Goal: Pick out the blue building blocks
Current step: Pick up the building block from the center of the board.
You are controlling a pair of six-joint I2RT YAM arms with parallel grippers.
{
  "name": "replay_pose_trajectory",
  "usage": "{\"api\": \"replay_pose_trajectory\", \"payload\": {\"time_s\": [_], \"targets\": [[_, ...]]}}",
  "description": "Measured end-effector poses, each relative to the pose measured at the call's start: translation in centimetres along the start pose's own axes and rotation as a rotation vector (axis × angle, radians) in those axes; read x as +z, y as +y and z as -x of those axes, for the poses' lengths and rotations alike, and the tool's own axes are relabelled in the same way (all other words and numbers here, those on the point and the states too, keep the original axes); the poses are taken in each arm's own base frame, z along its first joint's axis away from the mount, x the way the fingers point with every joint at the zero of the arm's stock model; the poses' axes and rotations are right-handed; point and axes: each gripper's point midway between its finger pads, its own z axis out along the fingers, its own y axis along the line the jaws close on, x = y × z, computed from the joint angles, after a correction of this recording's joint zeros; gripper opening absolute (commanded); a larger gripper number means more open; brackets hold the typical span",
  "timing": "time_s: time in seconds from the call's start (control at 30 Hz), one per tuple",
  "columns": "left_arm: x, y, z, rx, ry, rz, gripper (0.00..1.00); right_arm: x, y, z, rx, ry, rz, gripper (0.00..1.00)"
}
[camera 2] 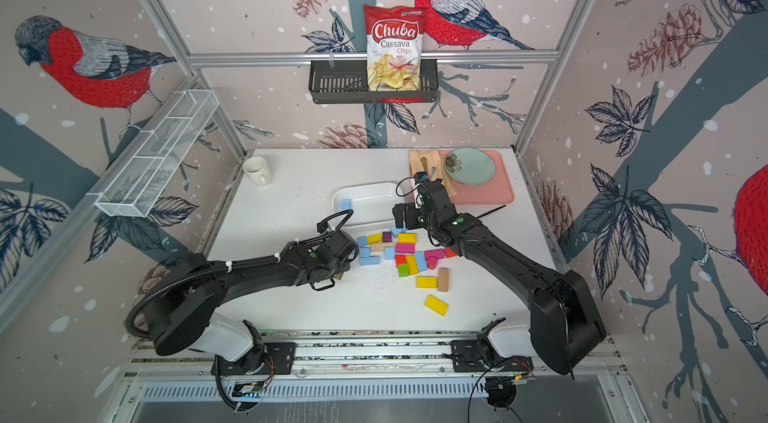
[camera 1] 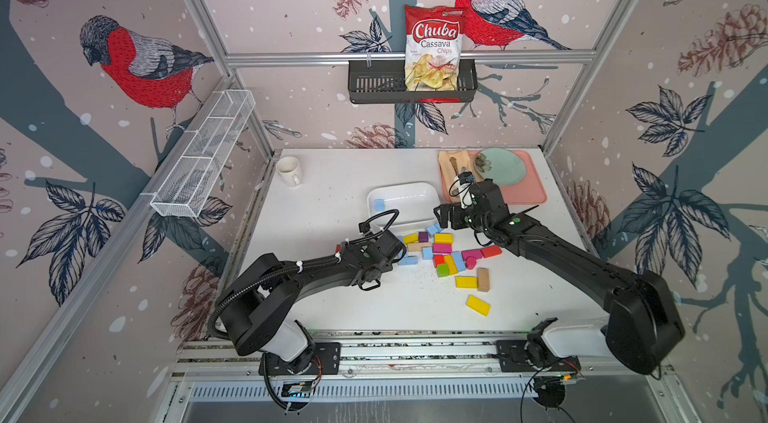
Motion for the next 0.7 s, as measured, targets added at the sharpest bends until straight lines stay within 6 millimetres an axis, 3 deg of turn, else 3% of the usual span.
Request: {"api": "replay_pose_trajectory", "payload": {"time_s": [0.2,0.6,0.7], "targets": [[0.35,0.00,-0.08,0.012,0.003,0.012,0.36,0.12,-0.44,-0.20,0.008,0.001,-0.008,1.00],[0.29,-0.14,0.26,0.027,-0.011,0.012,0.08,0.23,-0.61,-0.51,0.010,0.004,-0.010,1.00],[-0.18,-0.31,0.72,0.021,-0.025,0.001,0.07,0.20,-0.67,-0.60,0.011,0.005,-0.011,1.00]]}}
